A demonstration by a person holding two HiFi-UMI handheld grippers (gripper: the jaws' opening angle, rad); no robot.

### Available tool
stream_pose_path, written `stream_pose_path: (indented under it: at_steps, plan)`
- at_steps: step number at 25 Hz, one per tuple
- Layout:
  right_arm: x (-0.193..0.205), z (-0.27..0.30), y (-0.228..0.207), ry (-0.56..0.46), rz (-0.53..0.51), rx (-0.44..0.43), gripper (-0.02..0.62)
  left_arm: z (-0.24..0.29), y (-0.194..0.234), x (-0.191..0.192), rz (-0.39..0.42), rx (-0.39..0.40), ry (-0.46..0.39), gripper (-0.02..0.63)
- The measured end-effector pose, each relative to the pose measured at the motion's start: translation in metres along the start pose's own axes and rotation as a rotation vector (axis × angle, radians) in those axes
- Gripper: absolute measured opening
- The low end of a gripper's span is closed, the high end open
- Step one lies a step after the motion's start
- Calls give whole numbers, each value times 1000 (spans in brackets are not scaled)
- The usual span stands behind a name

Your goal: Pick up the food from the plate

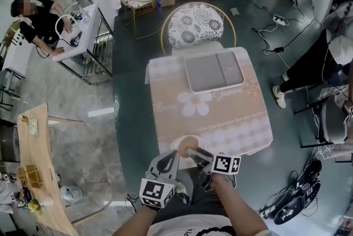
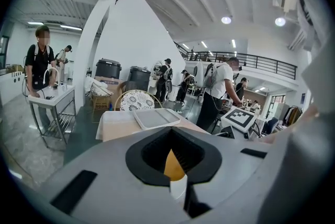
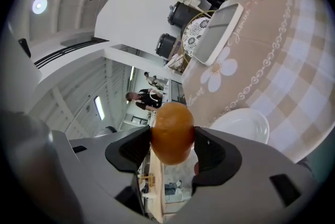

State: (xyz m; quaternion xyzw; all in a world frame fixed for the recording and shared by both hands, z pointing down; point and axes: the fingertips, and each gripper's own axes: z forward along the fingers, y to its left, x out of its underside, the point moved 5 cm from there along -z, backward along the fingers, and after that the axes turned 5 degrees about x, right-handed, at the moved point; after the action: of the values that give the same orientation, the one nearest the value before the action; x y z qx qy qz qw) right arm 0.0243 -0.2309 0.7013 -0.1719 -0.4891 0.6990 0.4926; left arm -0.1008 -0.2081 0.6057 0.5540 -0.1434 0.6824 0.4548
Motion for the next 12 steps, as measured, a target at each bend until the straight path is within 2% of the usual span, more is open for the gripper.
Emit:
stream_pose_path:
  at_steps: [12]
  plan:
    - [-22,-55,90,-96,-72,-90,253,-39,-26,-68,-16,17,-50,4]
